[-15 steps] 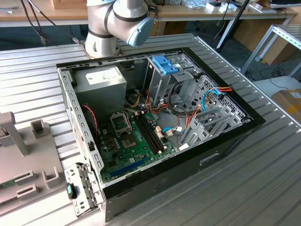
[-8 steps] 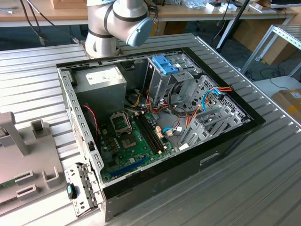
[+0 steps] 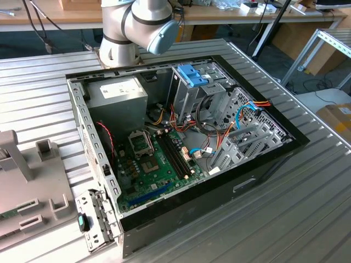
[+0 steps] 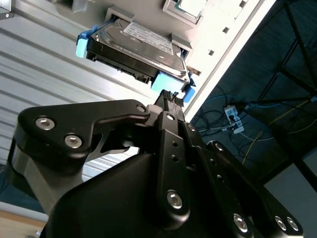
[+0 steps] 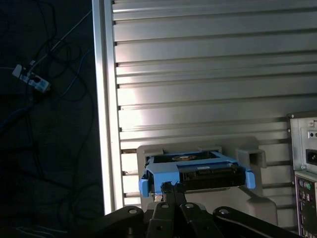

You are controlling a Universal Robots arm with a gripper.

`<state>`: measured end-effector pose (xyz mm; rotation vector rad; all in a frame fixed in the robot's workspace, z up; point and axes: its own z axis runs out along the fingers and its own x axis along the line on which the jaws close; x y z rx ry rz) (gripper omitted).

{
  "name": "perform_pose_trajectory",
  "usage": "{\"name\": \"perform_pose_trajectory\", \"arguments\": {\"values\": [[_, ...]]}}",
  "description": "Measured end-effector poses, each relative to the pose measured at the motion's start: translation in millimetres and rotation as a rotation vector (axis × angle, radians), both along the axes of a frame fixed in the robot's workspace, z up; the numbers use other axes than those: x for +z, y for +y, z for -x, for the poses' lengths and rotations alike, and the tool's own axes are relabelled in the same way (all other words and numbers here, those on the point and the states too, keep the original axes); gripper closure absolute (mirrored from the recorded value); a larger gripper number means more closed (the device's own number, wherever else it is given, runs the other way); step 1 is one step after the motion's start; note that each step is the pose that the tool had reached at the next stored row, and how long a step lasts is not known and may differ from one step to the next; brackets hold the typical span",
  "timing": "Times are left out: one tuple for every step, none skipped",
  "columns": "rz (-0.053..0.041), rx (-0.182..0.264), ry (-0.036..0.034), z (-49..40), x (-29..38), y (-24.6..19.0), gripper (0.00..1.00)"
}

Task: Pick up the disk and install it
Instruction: 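Reach for the disk, then pick up the disk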

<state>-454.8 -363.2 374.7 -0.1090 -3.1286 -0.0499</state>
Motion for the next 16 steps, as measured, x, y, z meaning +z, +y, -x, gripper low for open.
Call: {"name": "perform_pose_trajectory", "arguments": {"values": [[-0.0001, 0.0, -0.0002, 0.0, -0.4, 0.0, 0.89], [-0.0001, 0.0, -0.0002, 0.0, -0.8, 0.0, 0.89], [-0.0001, 0.0, -0.0002, 0.0, -0.8, 0.0, 0.89], [-0.0001, 0.0, -0.0002, 0.0, -0.9, 0.0, 0.89], [-0.0001, 0.0, -0.0001, 0.0, -0.9, 0.0, 0.89], [-0.0001, 0.0, -0.0002, 0.0, -0.9, 0.0, 0.89], [-0.0001, 0.0, -0.0001, 0.0, -1.0, 0.0, 0.89], [-0.0001, 0.0, -0.0002, 0.0, -1.0, 0.0, 0.89], [-0.0001, 0.0, -0.0002, 0.0, -1.1, 0.0, 0.89], [-0.0001, 0.0, -0.0001, 0.0, -1.1, 0.0, 0.89], [0.0, 0.0, -0.0001, 0.0, -1.1, 0.0, 0.89], [-0.0001, 0.0, -0.0001, 0.0, -1.1, 0.0, 0.89], [0.0, 0.001, -0.0001, 0.0, -1.1, 0.0, 0.89], [0.0, 0.008, -0.0002, 0.0, -1.1, 0.0, 0.89], [0.0, 0.016, -0.0003, 0.0, -1.2, 0.0, 0.89], [-0.0001, 0.04, -0.0003, 0.0, -1.2, 0.0, 0.89]]}}
